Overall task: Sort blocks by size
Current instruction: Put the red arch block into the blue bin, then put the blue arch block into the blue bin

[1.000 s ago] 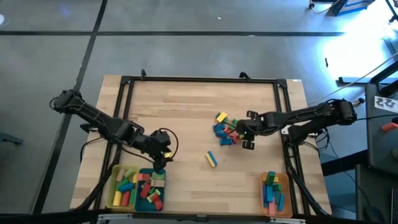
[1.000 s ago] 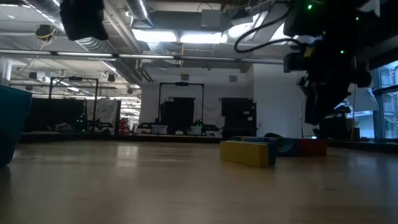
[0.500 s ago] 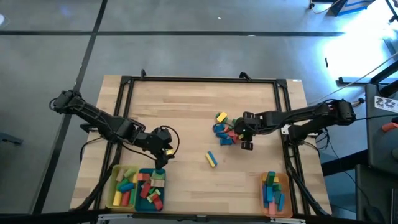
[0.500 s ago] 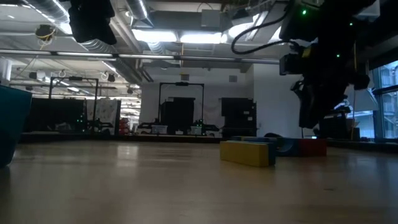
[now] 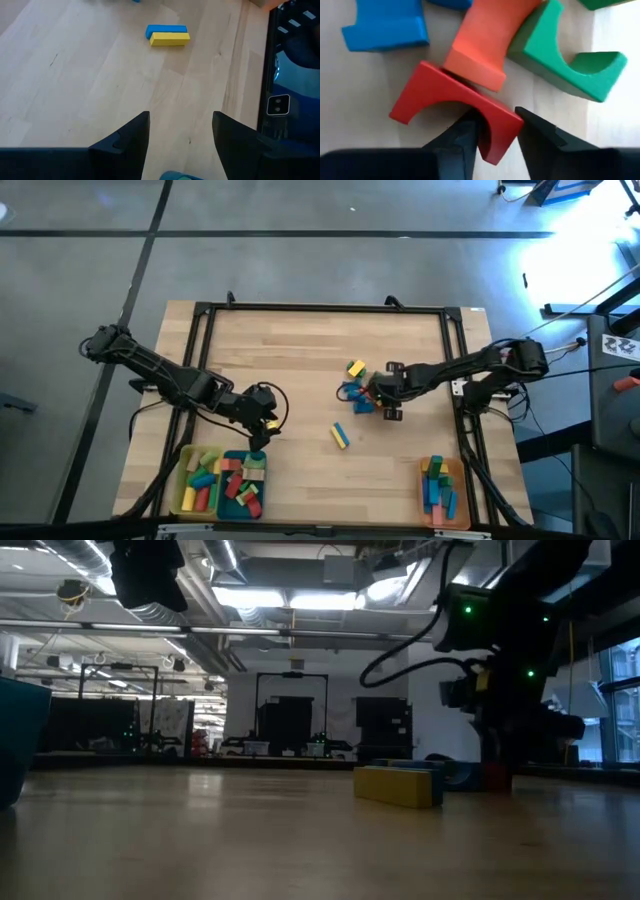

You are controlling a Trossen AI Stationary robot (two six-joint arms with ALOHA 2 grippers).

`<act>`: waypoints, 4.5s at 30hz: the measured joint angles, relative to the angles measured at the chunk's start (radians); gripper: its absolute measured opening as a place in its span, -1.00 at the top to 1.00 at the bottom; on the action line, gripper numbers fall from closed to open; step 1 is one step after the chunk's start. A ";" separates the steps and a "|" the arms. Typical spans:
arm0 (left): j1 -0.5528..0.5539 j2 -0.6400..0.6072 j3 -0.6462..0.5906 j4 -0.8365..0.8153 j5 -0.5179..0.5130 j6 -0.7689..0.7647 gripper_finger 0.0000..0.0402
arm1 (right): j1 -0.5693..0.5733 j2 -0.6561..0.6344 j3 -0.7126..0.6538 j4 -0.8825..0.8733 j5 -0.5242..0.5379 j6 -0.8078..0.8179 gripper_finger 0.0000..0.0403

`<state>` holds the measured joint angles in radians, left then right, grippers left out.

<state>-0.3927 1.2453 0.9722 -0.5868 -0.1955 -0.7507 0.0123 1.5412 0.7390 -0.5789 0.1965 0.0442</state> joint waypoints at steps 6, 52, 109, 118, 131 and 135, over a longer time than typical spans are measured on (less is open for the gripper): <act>0.000 0.005 0.000 0.002 -0.068 0.034 0.04 | 0.000 -0.005 0.005 0.006 -0.082 0.004 0.72; 0.069 0.565 0.000 1.210 -0.196 1.330 0.04 | 0.002 -0.023 0.264 0.228 -0.724 0.404 0.73; -0.270 0.132 0.001 0.053 -0.041 -0.061 0.35 | -0.013 -0.023 0.264 0.107 -0.608 0.208 0.19; -0.332 0.137 0.000 -0.109 -0.044 -0.429 0.34 | -0.013 -0.023 0.264 0.106 -0.606 0.212 0.19; -0.332 0.138 0.000 -0.153 -0.044 -0.545 0.05 | -0.013 -0.023 0.264 0.105 -0.591 0.218 0.19; -0.332 0.138 0.000 -0.153 -0.044 -0.535 0.01 | -0.012 -0.023 0.264 0.048 -0.443 0.165 0.19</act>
<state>-0.7250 1.3830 0.9722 -0.7399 -0.2394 -1.2861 0.0002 1.5177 1.0035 -0.5307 -0.2461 0.2090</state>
